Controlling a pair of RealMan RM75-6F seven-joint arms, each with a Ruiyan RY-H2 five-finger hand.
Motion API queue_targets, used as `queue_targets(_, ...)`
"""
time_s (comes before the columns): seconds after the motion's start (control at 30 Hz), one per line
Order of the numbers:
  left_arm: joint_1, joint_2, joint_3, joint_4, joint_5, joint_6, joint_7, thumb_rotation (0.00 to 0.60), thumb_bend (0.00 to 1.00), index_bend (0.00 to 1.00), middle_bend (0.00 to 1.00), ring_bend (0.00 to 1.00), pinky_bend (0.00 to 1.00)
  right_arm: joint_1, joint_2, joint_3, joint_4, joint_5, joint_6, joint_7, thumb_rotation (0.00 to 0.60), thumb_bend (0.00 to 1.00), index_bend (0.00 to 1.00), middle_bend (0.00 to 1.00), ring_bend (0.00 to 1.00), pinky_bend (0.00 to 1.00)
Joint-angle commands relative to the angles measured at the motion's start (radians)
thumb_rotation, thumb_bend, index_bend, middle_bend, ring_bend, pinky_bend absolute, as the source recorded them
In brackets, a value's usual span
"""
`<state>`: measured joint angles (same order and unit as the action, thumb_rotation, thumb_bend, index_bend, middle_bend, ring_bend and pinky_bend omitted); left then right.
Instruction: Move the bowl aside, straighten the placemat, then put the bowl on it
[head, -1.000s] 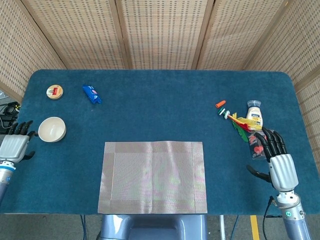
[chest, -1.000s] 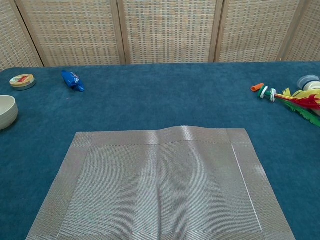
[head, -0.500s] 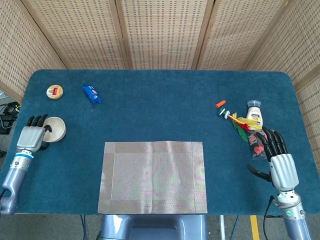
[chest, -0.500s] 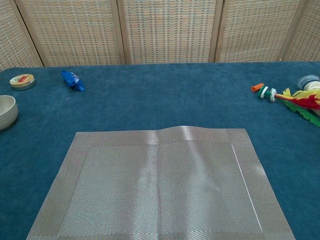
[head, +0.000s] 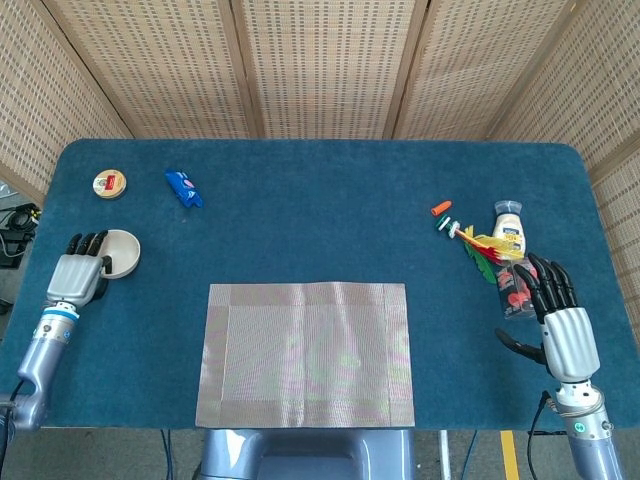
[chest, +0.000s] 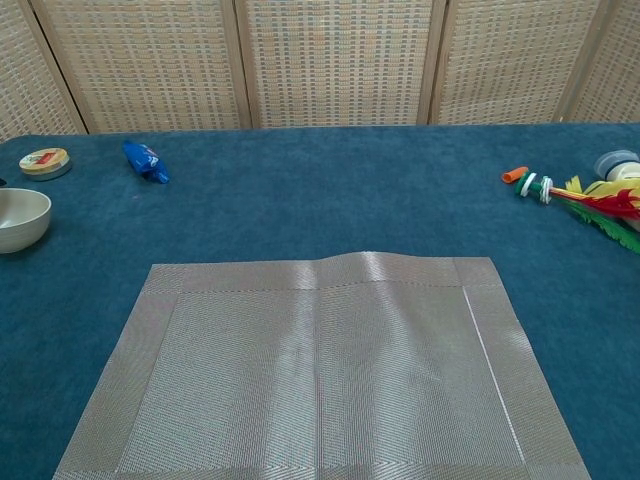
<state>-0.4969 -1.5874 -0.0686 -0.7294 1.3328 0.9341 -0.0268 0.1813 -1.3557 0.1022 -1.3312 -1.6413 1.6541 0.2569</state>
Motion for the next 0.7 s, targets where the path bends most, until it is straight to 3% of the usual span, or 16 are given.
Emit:
queue_targets(0.03,0.003,0.005,-0.002,-0.011,0.008,0.017,-0.004,0.600,0.52,0.70,0.00,0.00,0.00,0.000,0.000,0.000,0.000,0.000,0.000,0.000,0.600,0.27,0.12,0.00,0.00,0.00)
queue_targets(0.7,0.009,0.048,-0.012,-0.126,0.066,0.146,-0.002,0.600,0.52,0.81,0.00,0.00,0.00,-0.003,0.006,0.007,-0.004,0.005,0.011,0.012,0.600,0.27,0.13,0.00,0.00,0.00)
